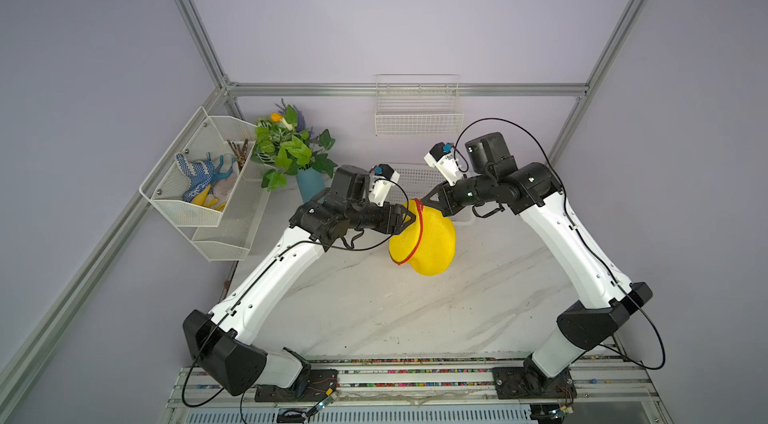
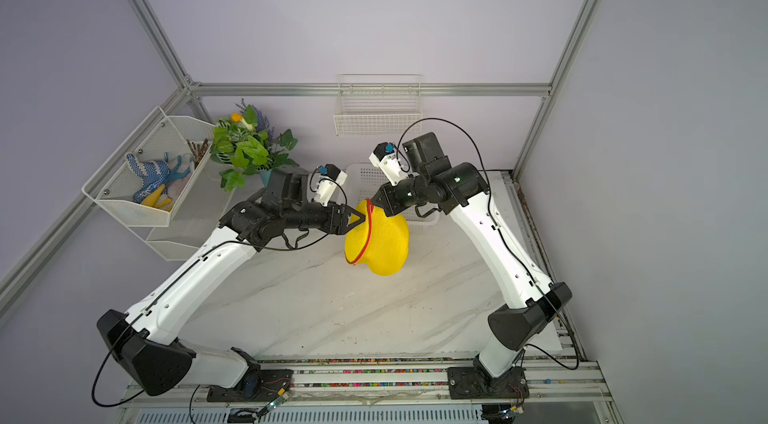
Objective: Turn the laundry bag inside out
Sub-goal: Zip the zipper on the laundry bag.
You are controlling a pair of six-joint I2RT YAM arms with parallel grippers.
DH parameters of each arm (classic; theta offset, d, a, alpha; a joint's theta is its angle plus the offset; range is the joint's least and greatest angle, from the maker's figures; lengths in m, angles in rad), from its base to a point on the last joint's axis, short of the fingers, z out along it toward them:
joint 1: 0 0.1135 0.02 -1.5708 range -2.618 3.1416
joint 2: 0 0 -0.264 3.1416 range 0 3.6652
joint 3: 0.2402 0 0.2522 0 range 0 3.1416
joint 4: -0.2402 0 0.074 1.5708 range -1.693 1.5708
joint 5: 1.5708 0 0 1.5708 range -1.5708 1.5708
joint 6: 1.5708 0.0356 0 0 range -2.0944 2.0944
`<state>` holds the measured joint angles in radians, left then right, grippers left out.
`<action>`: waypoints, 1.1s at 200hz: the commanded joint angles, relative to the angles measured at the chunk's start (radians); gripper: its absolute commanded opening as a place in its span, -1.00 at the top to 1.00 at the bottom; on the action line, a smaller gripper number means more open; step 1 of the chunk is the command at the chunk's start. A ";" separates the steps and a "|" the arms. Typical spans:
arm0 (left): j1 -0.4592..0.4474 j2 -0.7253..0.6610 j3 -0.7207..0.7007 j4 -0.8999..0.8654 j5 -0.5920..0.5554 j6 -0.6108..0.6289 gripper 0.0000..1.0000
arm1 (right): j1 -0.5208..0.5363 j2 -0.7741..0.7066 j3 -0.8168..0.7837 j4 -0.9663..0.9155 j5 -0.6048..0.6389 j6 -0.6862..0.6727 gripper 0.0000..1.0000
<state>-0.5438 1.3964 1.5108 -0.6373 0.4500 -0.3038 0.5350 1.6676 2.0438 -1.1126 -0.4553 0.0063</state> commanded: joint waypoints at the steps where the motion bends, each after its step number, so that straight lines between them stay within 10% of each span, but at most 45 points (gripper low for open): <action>1: -0.006 -0.063 -0.052 -0.037 0.032 -0.038 -0.33 | 0.002 0.007 0.027 0.051 -0.033 -0.009 1.00; 123: 0.095 -0.047 0.102 -0.111 -0.305 0.223 -0.39 | 0.001 -0.006 -0.013 0.008 -0.258 -0.101 1.00; 220: 0.100 -0.051 0.068 -0.052 -0.192 0.140 -0.43 | -0.006 -0.008 -0.014 0.007 -0.212 -0.076 1.00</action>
<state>-0.4442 1.3705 1.5379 -0.7055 0.2111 -0.1345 0.5346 1.6798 1.9934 -1.1156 -0.7052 -0.0868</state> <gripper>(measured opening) 0.708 0.043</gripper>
